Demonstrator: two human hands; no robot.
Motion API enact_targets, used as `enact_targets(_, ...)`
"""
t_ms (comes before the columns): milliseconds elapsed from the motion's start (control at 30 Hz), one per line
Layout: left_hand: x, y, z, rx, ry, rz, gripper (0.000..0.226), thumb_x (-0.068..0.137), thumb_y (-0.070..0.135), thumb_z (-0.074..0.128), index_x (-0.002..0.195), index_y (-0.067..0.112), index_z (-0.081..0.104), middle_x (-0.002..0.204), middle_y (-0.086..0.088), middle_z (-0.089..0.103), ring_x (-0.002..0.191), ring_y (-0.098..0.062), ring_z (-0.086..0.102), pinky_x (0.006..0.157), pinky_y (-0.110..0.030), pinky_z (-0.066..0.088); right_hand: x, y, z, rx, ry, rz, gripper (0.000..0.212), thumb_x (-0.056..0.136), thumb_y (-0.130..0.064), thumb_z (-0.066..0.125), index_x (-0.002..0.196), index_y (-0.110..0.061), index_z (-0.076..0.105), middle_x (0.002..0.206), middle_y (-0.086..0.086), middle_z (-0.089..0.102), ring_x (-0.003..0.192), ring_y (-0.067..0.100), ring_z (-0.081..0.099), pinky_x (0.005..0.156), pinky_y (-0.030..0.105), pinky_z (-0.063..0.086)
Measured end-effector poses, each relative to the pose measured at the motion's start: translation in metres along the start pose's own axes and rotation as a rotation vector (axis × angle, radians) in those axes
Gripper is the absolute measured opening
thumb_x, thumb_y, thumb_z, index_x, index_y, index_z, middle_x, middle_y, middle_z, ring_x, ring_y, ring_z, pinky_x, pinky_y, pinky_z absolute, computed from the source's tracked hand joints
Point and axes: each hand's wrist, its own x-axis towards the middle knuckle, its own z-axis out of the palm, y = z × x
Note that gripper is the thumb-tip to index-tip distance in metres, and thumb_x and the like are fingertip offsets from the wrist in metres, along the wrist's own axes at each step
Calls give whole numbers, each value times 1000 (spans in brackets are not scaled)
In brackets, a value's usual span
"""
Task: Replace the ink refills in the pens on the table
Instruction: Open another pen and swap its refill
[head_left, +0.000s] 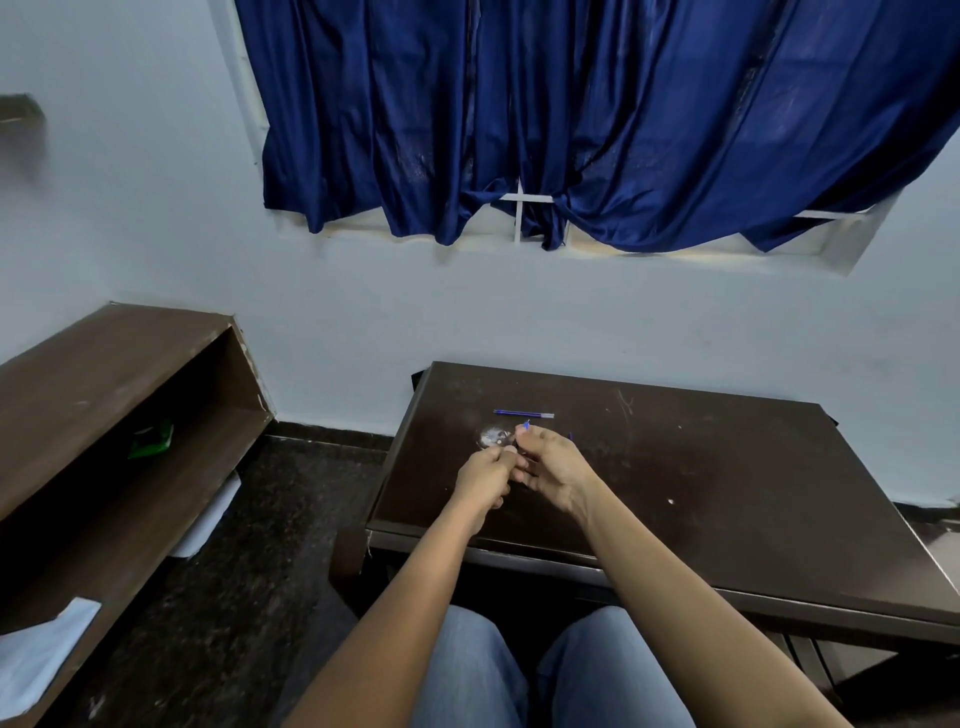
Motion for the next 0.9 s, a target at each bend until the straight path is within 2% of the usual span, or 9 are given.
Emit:
enact_targets(67,-3,0,0,7,-1,-2,27,98,26,44,84,17,64,71,2,58,49,-6,38,42,-18,29,-1,2,-1,-23,-6,-10,15,97,-5,46,90,-9,59,64,4,55,51,12,43,50,26,44)
enact_targets(200,-6,-1,1,-2,-4,-7,28,98,27,43,83,17,64,72,1,59,49,-7,38,41,-18,28,-3,0,-1,29,48,6,31,92,5,39,110,-7,61,87,7,67,58,15,48,53,31,45)
enact_targets(300,-8,-2,0,-4,-15,-2,26,98,26,44,86,17,65,71,2,59,49,-7,37,42,-18,27,-6,1,-2,-26,10,14,15,96,-8,49,100,-10,63,69,1,65,58,15,48,55,29,45)
enact_targets(367,-9,-3,0,3,-22,-6,24,98,26,45,88,18,65,71,2,59,50,-7,38,41,-18,28,-6,3,-3,-55,5,12,10,96,-10,52,96,-11,62,61,-1,61,55,14,47,54,28,45)
enact_targets(500,-6,-6,1,15,-25,-25,19,97,23,46,95,17,64,73,0,60,48,-7,36,38,-17,26,-2,2,-3,-9,72,21,24,95,3,42,101,-11,61,89,3,66,64,14,54,58,30,45)
enact_targets(600,-2,-6,1,10,-22,-27,15,96,22,47,98,17,62,73,0,59,48,-7,36,39,-17,26,-1,-1,-2,-2,44,41,27,96,2,38,105,-11,60,100,3,68,73,16,58,58,29,44)
enact_targets(700,4,-4,-1,38,-32,-37,19,98,24,46,106,16,61,76,-1,59,50,-7,38,40,-18,27,2,-3,-3,-63,-7,95,13,96,-8,50,103,-10,61,83,4,67,63,14,59,54,25,48)
enact_targets(800,10,-3,-3,55,-40,-48,20,98,23,46,107,14,61,76,-1,60,50,-7,39,40,-18,28,11,-5,-3,-62,13,104,7,93,-4,56,93,-9,61,65,4,63,44,11,57,44,20,47)
enact_targets(900,17,-4,-5,34,-40,-60,20,98,24,45,108,16,60,74,0,58,50,-6,39,41,-17,28,20,-5,-2,3,66,96,15,92,2,54,97,-9,63,69,2,67,48,5,63,46,16,49)
